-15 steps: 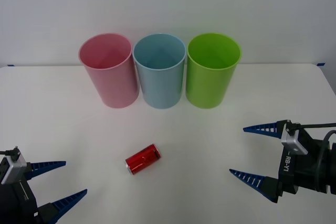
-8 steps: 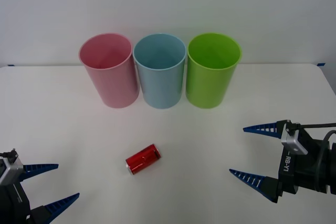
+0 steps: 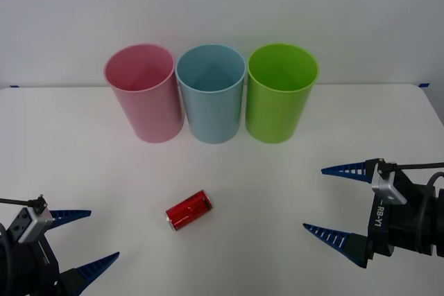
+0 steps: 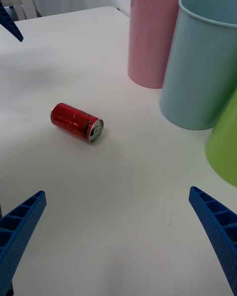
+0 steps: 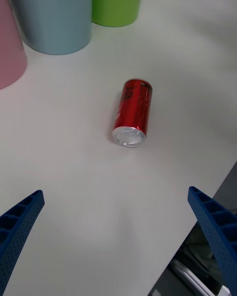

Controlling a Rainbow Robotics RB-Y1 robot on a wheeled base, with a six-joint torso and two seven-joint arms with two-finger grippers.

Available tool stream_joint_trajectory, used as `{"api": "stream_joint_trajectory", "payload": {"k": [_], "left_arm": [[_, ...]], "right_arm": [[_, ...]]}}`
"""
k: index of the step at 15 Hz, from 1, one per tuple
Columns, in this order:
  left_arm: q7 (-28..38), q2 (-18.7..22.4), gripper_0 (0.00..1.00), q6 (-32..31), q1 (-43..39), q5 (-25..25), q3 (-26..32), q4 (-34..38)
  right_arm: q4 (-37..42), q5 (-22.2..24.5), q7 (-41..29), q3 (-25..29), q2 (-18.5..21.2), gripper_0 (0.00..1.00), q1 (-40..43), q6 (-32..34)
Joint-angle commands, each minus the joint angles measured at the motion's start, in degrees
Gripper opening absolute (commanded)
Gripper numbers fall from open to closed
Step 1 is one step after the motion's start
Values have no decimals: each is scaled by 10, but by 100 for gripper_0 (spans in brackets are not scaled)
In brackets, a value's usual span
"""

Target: Put cans in the blue bin and PET bottles in the pink bin and trash in the green bin.

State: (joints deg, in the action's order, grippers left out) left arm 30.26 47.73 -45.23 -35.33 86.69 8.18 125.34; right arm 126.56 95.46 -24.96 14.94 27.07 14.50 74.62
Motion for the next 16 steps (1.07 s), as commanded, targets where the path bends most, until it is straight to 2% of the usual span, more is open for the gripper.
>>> {"api": "stream_joint_trajectory", "payload": {"k": [1, 2, 5, 9, 12, 14, 16], "left_arm": [[39, 118, 100, 131, 3, 2, -90, 21], [68, 159, 100, 167, 9, 13, -117, 30], [134, 212, 100, 189, 33, 45, -149, 42], [218, 288, 100, 259, 84, 88, -229, 52], [256, 336, 100, 262, 89, 92, -226, 72], [270, 343, 100, 262, 91, 105, -224, 75], [333, 340, 100, 226, 123, 146, -235, 88]], "right_arm": [[0, 0, 0, 0, 0, 100, 0, 0], [0, 0, 0, 0, 0, 100, 0, 0], [0, 0, 0, 0, 0, 100, 0, 0], [0, 0, 0, 0, 0, 100, 0, 0], [0, 0, 0, 0, 0, 100, 0, 0], [0, 0, 0, 0, 0, 100, 0, 0], [0, 0, 0, 0, 0, 100, 0, 0]]}}
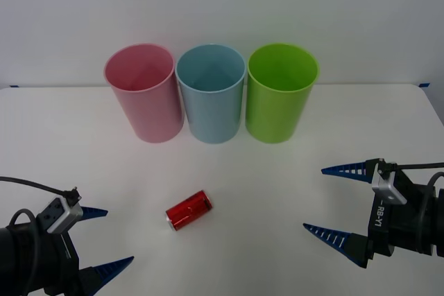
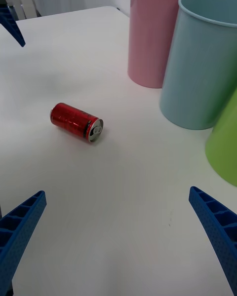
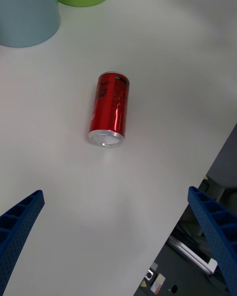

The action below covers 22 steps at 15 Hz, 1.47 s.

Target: Put cans in the blue bin and PET bottles in the pink bin and trash in the green bin.

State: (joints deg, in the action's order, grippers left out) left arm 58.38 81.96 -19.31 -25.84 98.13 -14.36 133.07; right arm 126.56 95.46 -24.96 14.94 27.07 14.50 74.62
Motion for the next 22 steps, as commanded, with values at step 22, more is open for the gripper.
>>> {"api": "stream_joint_trajectory", "payload": {"k": [22], "left_arm": [[445, -126, 100, -419, 567, 335, -364, -5]], "right_arm": [[0, 0, 0, 0, 0, 100, 0, 0]]}}
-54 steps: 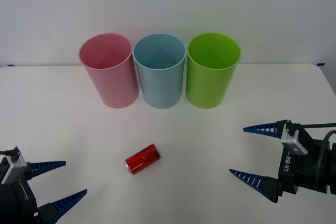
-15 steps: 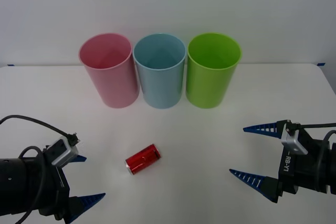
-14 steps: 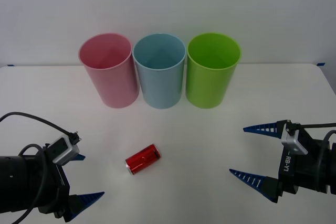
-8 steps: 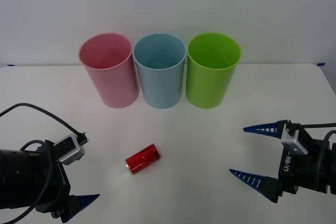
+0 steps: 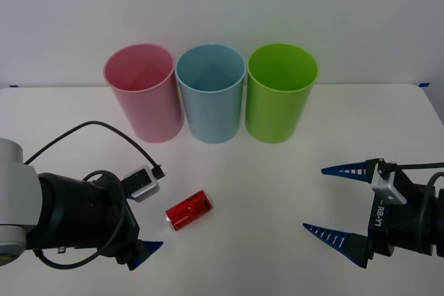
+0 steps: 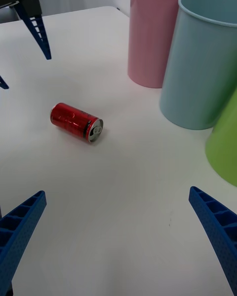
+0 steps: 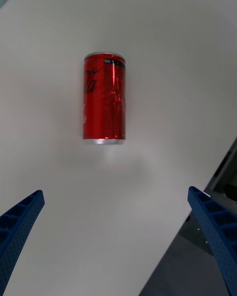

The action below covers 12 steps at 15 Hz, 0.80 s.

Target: Put cans in the blue bin and PET bottles in the pink bin and trash in the green bin.

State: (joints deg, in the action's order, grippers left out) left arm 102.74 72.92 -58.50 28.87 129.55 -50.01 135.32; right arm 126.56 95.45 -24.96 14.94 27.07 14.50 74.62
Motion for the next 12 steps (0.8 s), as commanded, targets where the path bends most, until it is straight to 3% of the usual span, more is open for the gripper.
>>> {"api": "stream_joint_trajectory", "payload": {"k": [1, 4, 8, 12], "left_arm": [[2, -50, 100, -45, 26, 26, -8, -39], [7, -74, 100, -73, 70, 26, -37, -71], [125, -76, 100, -72, 194, 25, -181, -74], [131, -118, 100, -72, 197, 23, -186, -103]], "right_arm": [[0, 0, 0, 0, 0, 100, 0, 0], [0, 0, 0, 0, 0, 100, 0, 0], [0, 0, 0, 0, 0, 100, 0, 0], [0, 0, 0, 0, 0, 100, 0, 0]]}}
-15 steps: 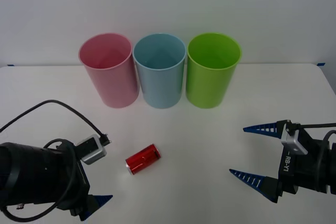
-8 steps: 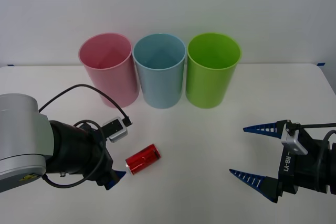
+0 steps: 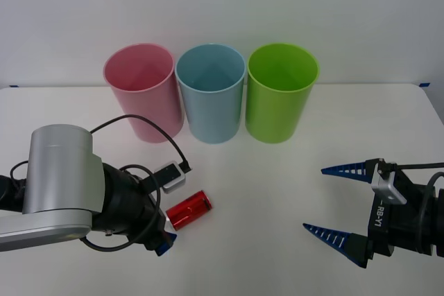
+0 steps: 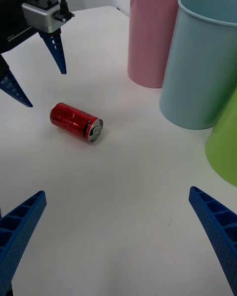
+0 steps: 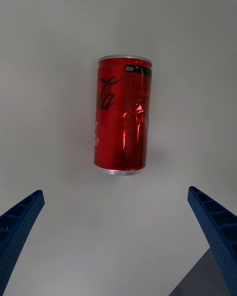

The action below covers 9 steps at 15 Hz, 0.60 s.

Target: Put cans in the blue bin and PET bottles in the pink bin and trash in the green bin.

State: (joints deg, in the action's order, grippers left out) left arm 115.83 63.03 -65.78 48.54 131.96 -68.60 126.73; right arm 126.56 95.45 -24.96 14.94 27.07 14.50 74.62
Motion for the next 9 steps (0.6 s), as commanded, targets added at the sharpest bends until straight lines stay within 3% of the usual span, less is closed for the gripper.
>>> {"api": "stream_joint_trajectory", "payload": {"k": [1, 9], "left_arm": [[0, -30, 100, -1, 0, -2, 0, -27], [0, -87, 100, 0, 0, 3, 0, -96]], "right_arm": [[0, 0, 0, 0, 0, 100, 0, 0], [0, 0, 0, 0, 0, 100, 0, 0]]}}
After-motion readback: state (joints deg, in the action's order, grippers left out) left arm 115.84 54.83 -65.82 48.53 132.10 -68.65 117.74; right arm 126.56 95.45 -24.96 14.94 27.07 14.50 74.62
